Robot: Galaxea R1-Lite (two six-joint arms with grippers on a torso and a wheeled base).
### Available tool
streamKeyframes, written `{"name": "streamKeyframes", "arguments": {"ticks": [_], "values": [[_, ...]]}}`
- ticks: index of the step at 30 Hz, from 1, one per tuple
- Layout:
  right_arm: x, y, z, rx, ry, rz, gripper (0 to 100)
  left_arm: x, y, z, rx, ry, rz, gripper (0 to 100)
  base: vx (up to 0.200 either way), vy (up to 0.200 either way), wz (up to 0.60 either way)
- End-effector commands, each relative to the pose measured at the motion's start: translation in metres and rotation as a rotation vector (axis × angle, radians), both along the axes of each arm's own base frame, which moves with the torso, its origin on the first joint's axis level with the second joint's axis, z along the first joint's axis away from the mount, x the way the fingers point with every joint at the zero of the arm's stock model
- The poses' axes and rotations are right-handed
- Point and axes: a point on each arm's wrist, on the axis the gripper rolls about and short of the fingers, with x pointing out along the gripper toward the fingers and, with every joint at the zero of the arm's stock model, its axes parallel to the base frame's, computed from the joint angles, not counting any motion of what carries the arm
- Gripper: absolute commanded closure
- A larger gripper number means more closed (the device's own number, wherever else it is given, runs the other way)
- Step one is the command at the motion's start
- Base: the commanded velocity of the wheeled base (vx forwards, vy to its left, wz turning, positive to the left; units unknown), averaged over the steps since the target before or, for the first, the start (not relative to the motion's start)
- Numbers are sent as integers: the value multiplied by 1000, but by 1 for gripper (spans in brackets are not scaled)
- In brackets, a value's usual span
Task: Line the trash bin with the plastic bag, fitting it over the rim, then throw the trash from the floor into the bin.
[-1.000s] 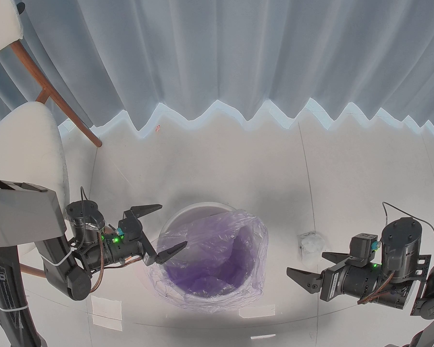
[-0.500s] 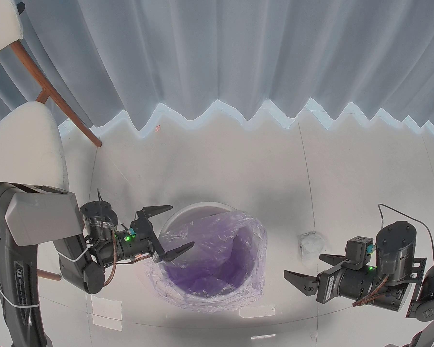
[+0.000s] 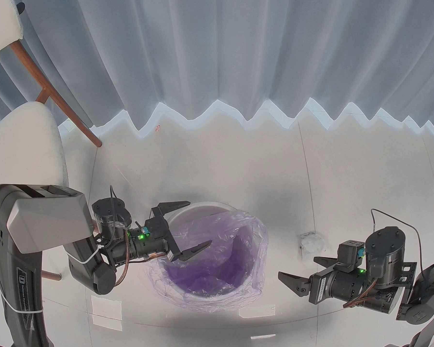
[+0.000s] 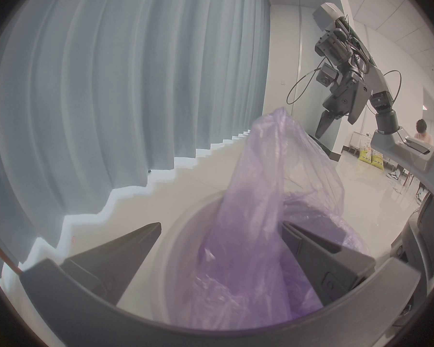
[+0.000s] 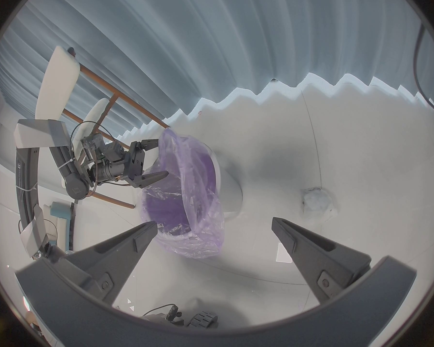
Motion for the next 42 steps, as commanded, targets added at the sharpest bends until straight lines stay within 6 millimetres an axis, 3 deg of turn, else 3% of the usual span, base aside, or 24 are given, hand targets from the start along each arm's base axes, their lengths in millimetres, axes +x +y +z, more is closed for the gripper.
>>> {"name": "streamKeyframes", "arguments": {"ticks": [1, 3, 4, 13, 15, 19, 27, 37, 38, 42], "values": [[1, 1, -6, -8, 10, -1, 0, 10, -6, 8, -18, -51, -6, 0, 0, 0, 0], [1, 2, -8, -14, 17, 0, 0, 11, -6, 2, -14, -37, -9, 0, 0, 0, 0], [1, 2, -8, -14, 17, 0, 0, 11, -6, 2, -14, -37, -8, 100, 0, 0, 0], [-5, 18, -6, 21, 16, 58, 0, 4, 9, 20, -62, -7, 35, 100, 0, 0, 0], [5, 34, -5, 55, -23, 68, 0, -10, 13, 22, -54, 25, 36, 100, 0, 0, 0], [21, 55, -29, -16, -42, 25, 0, -23, 13, 15, -33, 78, 27, 100, 0, 0, 0], [41, 76, -63, -16, -181, 24, 0, -17, 18, 14, -50, 84, 38, 100, 0, 0, 0], [45, 78, -64, -31, -217, 5, 0, -15, 22, 10, -46, 96, 53, 100, 0, 0, 0], [46, 80, -64, -27, -219, 4, 100, -15, 22, 9, -44, 99, 52, 100, 0, 0, 0], [47, 80, -64, -20, -217, 1, 100, -15, 22, 6, -39, 104, 52, 100, 0, 0, 0]]}}
